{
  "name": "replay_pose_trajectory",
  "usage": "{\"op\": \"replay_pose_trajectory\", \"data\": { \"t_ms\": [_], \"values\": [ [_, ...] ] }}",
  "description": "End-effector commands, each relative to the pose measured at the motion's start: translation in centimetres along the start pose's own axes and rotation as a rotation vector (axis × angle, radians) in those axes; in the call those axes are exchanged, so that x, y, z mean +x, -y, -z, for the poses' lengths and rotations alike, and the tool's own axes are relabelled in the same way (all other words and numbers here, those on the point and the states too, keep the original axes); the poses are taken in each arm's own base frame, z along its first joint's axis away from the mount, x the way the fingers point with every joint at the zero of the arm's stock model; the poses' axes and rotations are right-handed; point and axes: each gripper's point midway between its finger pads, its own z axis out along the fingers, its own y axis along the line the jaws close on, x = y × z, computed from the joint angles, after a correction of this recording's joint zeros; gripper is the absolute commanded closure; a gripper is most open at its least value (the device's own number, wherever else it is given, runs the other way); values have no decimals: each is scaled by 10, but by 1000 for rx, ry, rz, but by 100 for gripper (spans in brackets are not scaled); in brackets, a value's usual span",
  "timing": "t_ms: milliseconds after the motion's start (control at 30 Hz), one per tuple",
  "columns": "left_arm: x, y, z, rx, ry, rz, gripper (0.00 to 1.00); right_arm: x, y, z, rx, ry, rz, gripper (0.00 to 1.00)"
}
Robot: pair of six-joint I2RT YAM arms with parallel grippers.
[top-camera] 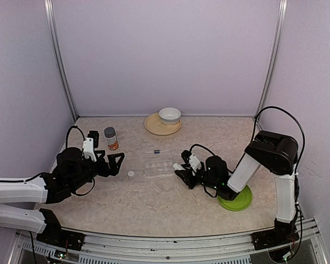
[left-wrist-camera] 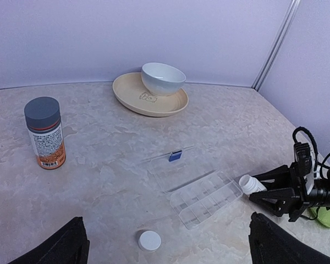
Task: Sort the pills into containers
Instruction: Pour the pill into the compartment of the pill container.
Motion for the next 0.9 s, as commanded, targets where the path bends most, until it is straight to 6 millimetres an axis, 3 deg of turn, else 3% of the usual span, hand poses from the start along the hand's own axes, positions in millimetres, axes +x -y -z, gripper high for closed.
{"op": "replay_pose_trajectory", "data": {
  "t_ms": [0,867],
  "values": [
    [-1,-4,2,-11,13,-5,1,-18,0,-1,11,28,22,100],
    [-2,-3,3,-6,15,-1,1,-24,-12,-3,7,0,79,100]
  ]
}}
